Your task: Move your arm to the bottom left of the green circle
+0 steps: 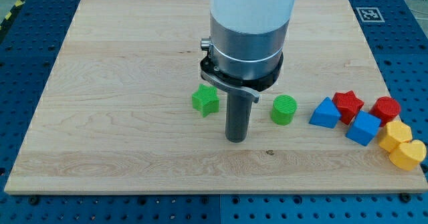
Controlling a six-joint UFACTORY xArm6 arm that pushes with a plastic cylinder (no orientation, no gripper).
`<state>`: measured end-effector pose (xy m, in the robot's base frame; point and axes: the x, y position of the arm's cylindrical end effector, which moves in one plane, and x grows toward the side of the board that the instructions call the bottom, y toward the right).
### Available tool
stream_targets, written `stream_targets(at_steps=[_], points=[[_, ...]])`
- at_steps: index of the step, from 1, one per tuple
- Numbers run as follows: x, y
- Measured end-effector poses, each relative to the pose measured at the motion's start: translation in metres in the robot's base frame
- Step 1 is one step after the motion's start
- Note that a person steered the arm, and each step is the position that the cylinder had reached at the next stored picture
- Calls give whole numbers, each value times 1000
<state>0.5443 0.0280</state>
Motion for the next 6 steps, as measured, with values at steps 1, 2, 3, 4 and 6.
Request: stream_targets(at_steps=[1, 2, 3, 4, 6], points=[[0, 0], [0, 2], [0, 3], [0, 5], [0, 5]])
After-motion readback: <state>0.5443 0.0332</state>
